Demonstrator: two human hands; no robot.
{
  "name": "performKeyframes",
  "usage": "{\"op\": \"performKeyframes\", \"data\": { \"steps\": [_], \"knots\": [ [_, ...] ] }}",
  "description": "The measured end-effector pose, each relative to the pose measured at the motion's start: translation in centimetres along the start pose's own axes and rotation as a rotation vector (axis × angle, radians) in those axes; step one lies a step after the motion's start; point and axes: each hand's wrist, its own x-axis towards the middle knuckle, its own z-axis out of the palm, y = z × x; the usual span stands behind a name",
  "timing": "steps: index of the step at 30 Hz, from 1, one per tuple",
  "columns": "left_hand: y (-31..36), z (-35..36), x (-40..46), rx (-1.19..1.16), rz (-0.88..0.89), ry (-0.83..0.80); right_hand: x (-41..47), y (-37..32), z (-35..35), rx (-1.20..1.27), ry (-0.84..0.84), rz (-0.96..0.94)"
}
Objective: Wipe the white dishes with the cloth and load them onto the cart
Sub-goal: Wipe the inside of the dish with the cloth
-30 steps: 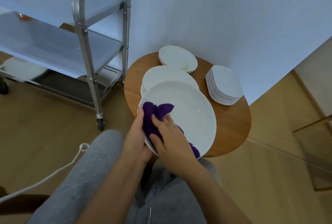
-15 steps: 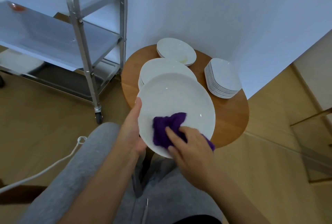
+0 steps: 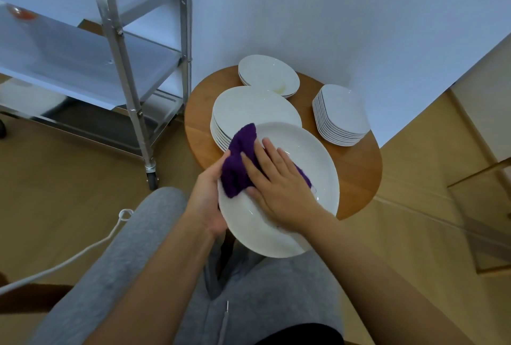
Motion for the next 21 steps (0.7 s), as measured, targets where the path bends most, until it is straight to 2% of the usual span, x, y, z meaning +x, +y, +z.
{"op": "performKeyframes", "data": {
  "steps": [3, 6, 10, 17, 19, 21],
  "knots": [
    [-0.1, 0.3, 0.0, -0.002, 0.037, 0.024, 0.9, 2.4, -0.6, -0.092, 0.073, 0.001],
    [-0.3, 0.0, -0.1, 0.022, 0.074, 0.070, 1.1, 5.3, -1.5, -0.150, 0.017, 0.096],
    [-0.2, -0.2, -0.2, 0.010, 0.123, 0.113, -0.6, 6.5, -1.9, -0.237, -0.062, 0.121],
    [0.4, -0.2, 0.2, -0.024, 0.198, 0.078, -4.7, 0.2, -1.0, 0.167, -0.223, 0.267],
    [0.4, 0.1, 0.2, -0.044, 0.178, 0.063, -5.0, -3.0, -0.8, 0.306, -0.194, 0.294],
    [-0.1, 0.2, 0.2, -0.047, 0.146, 0.141, -4.4, -5.5, -1.0, 0.400, -0.123, 0.308]
  ]
}}
